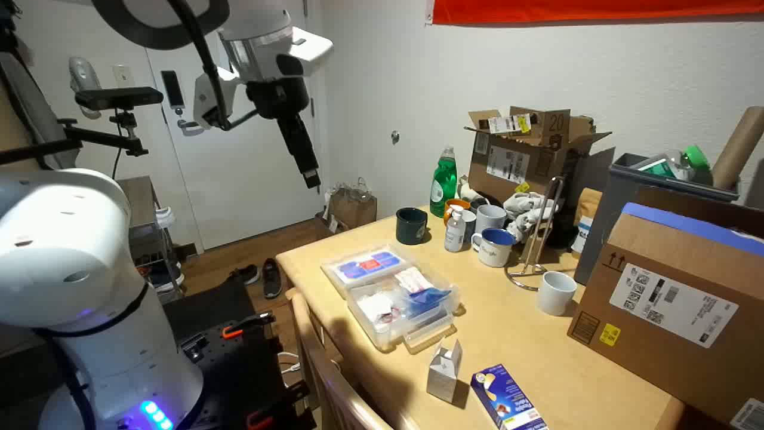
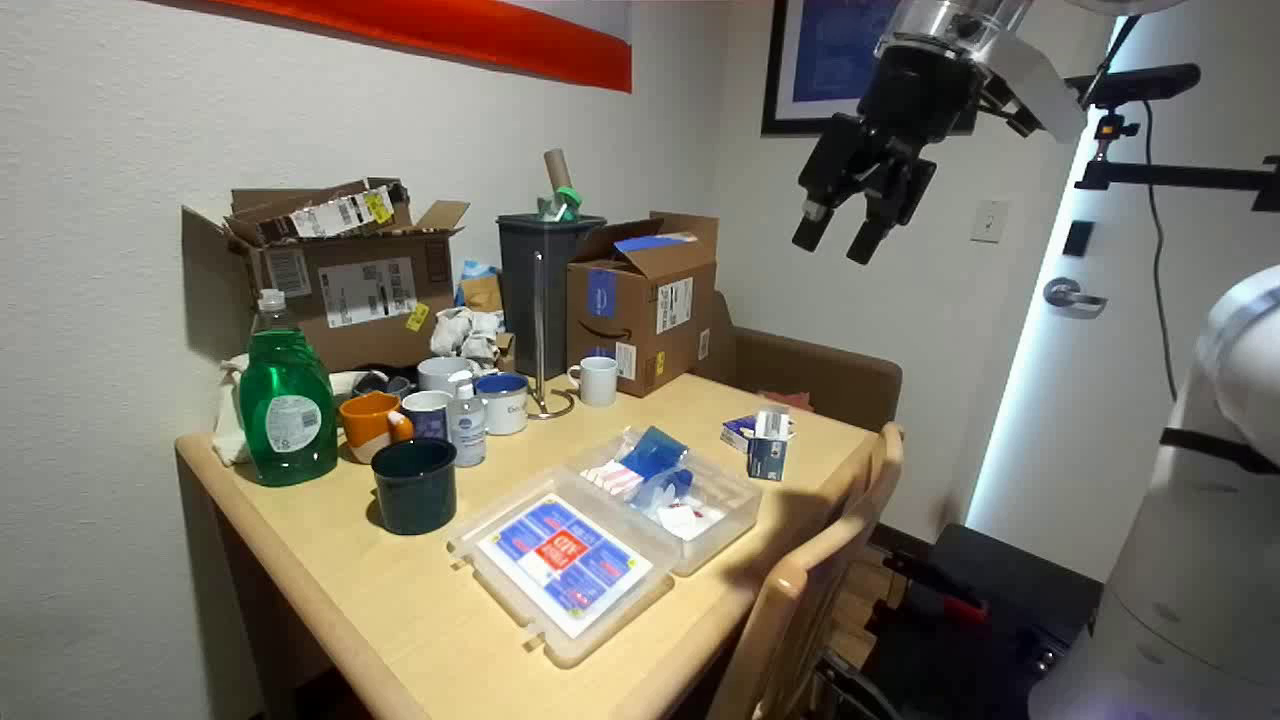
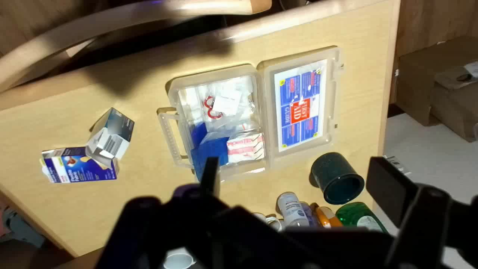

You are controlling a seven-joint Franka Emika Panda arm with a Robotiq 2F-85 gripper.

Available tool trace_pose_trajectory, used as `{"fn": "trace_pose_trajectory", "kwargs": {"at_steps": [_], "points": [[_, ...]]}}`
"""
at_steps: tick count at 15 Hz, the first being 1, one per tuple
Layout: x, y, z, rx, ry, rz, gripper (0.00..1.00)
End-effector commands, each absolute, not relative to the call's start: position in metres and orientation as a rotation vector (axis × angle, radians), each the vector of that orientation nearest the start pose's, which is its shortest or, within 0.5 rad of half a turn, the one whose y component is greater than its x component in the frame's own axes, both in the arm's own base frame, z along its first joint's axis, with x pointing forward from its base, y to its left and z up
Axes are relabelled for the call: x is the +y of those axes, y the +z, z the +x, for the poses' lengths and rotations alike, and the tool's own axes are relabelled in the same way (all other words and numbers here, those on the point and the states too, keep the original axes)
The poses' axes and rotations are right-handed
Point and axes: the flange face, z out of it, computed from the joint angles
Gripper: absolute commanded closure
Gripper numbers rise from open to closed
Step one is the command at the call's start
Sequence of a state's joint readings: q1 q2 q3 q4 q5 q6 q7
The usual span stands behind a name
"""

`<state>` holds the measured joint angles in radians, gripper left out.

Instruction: Remove the object from the case and place it on the table

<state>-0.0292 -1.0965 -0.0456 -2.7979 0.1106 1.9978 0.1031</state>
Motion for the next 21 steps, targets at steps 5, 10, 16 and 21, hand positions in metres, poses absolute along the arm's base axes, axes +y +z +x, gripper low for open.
{"fn": "trace_pose_trajectory", "kwargs": {"at_steps": [5, 10, 16, 21], "points": [[-0.014, 0.507, 0.264, 0.280, -0.430, -2.943, 0.00], [-0.025, 0.494, 0.291, 0.207, -0.487, -2.911, 0.00], [-0.040, 0.462, 0.337, 0.035, -0.587, -2.858, 0.00], [-0.042, 0.415, 0.377, -0.037, -0.506, -2.790, 0.00]]}}
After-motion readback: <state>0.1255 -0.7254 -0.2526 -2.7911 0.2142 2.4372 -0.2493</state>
